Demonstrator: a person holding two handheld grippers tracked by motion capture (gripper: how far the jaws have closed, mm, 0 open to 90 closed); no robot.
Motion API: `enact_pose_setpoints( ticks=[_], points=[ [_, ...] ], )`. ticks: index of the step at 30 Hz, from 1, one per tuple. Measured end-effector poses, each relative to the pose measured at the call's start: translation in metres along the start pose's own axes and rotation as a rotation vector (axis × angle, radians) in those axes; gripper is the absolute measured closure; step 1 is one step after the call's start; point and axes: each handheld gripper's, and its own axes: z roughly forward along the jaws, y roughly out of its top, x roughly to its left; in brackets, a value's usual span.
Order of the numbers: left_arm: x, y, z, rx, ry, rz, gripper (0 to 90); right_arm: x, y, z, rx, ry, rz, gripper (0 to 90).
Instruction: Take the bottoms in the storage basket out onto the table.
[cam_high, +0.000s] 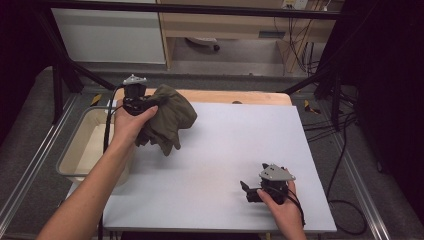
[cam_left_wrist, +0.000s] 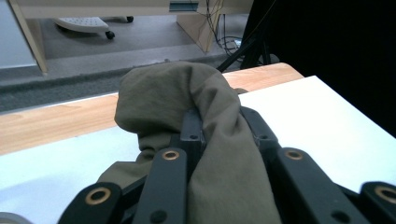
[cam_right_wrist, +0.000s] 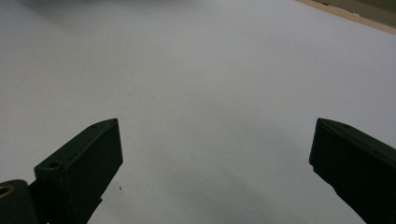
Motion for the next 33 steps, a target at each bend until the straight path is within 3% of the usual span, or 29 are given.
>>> enact_pose_setpoints(
  ticks=[11,21,30,33],
  points=[
    [-0.009,-0.016,0.021,0.037,-0.025,0.002,72.2,0.001,0.000,0.002,0.004,0.003,-0.005,3.2],
    [-0.027,-0.020,0.041,0.046,-0.066,0.018,72.1,-0.001,-0.001,0.001,0.006,-0.005,0.004,3.1],
    [-0.050,-0.032,0.053,0.067,-0.101,0.068,71.1,0.001,-0.001,0.005,0.013,0.003,-0.001,3.2],
    [-0.052,-0.034,0.056,0.064,-0.109,0.054,71.0,0.001,-0.001,0.004,0.011,0.004,0.005,3.1]
  ],
)
